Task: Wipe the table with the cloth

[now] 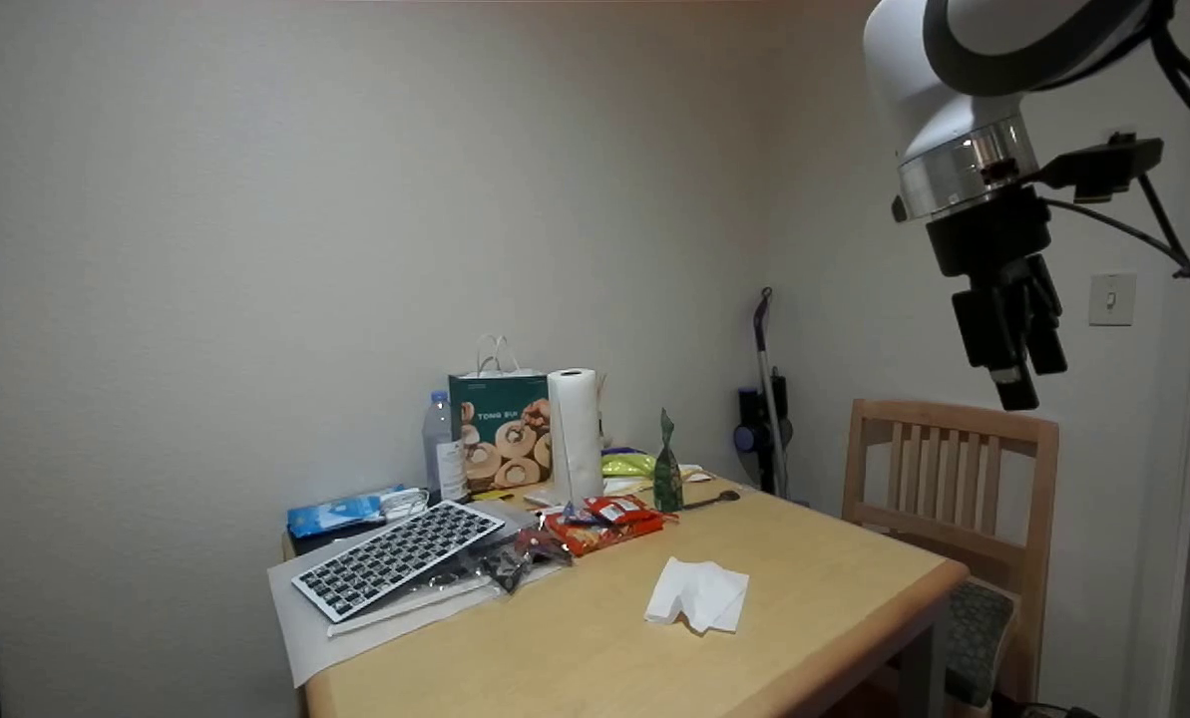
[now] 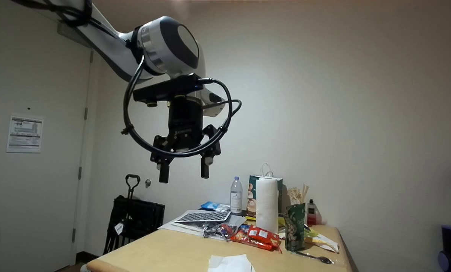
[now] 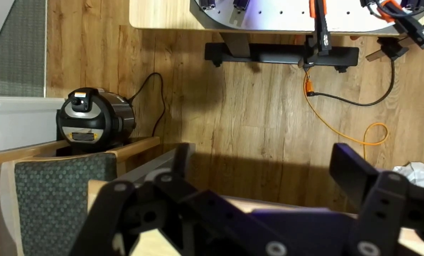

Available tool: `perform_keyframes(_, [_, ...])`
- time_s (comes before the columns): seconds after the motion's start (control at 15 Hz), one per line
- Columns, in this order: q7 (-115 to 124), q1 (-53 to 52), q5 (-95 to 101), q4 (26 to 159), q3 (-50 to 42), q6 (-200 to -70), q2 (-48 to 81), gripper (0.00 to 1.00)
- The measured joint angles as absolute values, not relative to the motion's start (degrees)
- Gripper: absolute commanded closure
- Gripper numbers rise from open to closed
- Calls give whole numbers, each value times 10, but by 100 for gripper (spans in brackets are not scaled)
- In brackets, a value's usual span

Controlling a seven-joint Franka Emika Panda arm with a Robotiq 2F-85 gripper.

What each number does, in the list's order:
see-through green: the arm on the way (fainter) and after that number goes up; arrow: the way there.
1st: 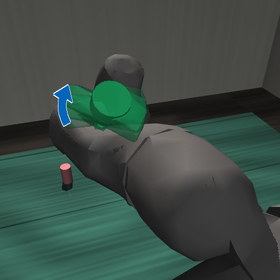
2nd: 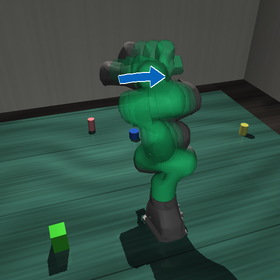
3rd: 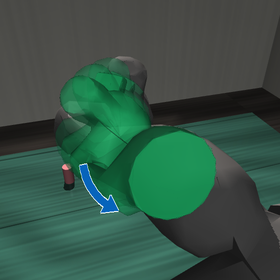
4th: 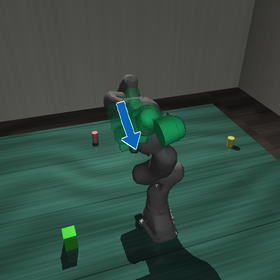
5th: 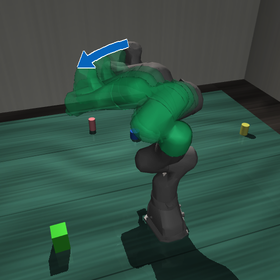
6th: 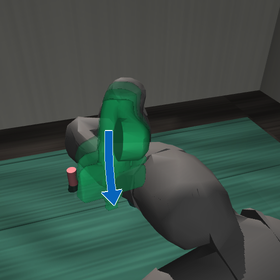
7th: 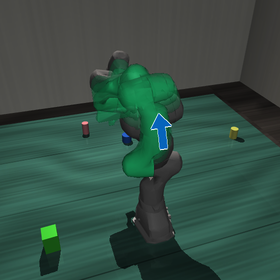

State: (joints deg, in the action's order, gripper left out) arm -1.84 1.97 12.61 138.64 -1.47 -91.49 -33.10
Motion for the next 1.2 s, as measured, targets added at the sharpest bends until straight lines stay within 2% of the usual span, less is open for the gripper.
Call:
perform_keyframes(0.2, [2, 20, 122, 1387, -14, -928, -329, 0])
perform_keyframes(0.53, [136, 21, 101, 1383, -3, -1025, -273, 0])
perform_keyframes(1.2, [169, 21, 97, 1373, 5, -1045, -236, 0])
